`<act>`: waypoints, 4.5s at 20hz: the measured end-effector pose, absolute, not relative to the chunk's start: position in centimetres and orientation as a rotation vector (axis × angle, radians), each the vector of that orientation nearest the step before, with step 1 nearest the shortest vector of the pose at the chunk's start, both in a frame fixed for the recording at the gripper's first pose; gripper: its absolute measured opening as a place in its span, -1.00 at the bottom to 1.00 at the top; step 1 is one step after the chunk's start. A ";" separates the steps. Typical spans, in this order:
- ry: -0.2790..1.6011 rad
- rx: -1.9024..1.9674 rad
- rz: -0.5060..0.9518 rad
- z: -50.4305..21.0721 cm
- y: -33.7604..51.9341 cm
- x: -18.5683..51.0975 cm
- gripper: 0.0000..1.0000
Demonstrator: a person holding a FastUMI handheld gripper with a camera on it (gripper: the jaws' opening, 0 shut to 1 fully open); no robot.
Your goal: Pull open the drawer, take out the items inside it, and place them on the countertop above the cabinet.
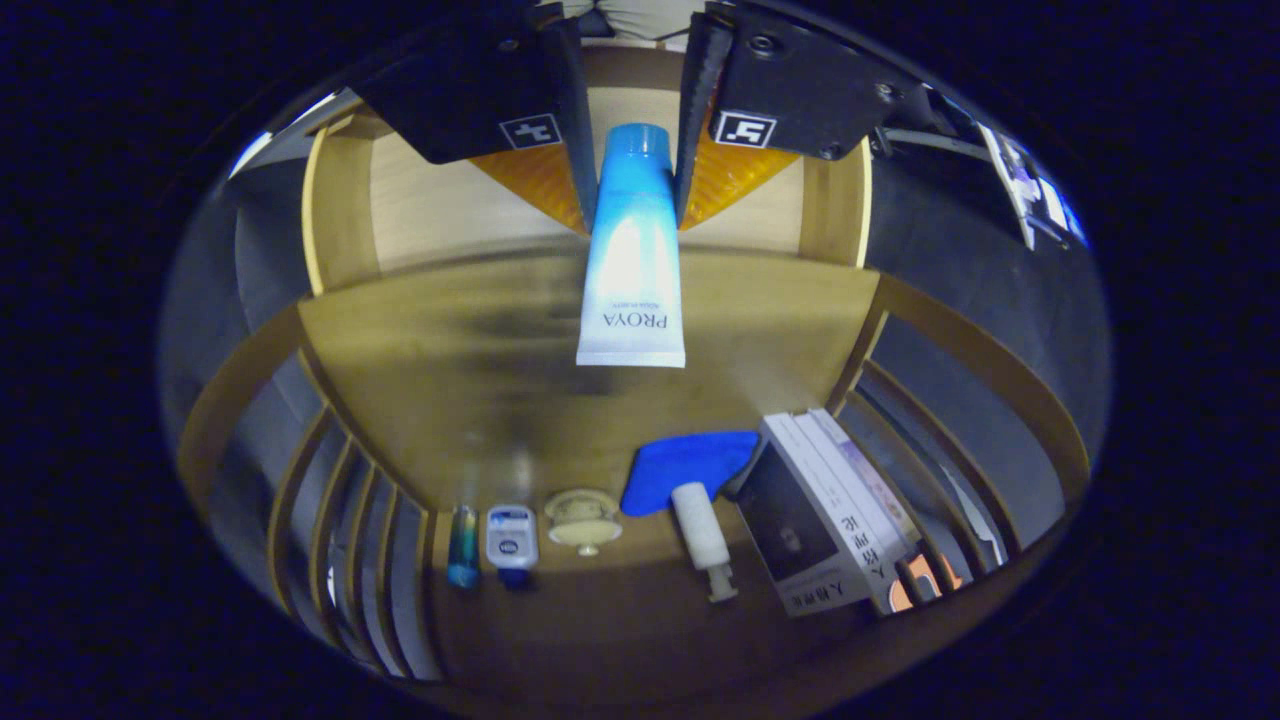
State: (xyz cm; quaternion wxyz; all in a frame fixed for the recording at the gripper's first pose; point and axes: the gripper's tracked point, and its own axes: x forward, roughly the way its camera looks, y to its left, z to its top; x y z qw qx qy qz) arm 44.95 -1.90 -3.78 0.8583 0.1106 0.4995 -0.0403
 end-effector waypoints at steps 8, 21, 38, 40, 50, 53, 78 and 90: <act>1.051 0.150 -0.101 -6.2 -1.8 51.1 -0.16; 1.039 0.186 -0.078 -6.6 -1.6 51.8 0.09; 0.541 0.179 0.118 3.4 3.6 33.9 0.73; 0.474 0.153 0.098 2.9 3.3 32.4 0.73; 0.299 0.083 0.030 -3.8 2.3 26.1 0.73; 0.320 0.082 0.024 -6.6 2.1 24.5 0.87; 0.327 0.011 -0.191 -19.0 0.7 23.9 0.99; 0.327 0.021 -0.197 -17.9 -0.3 31.9 0.99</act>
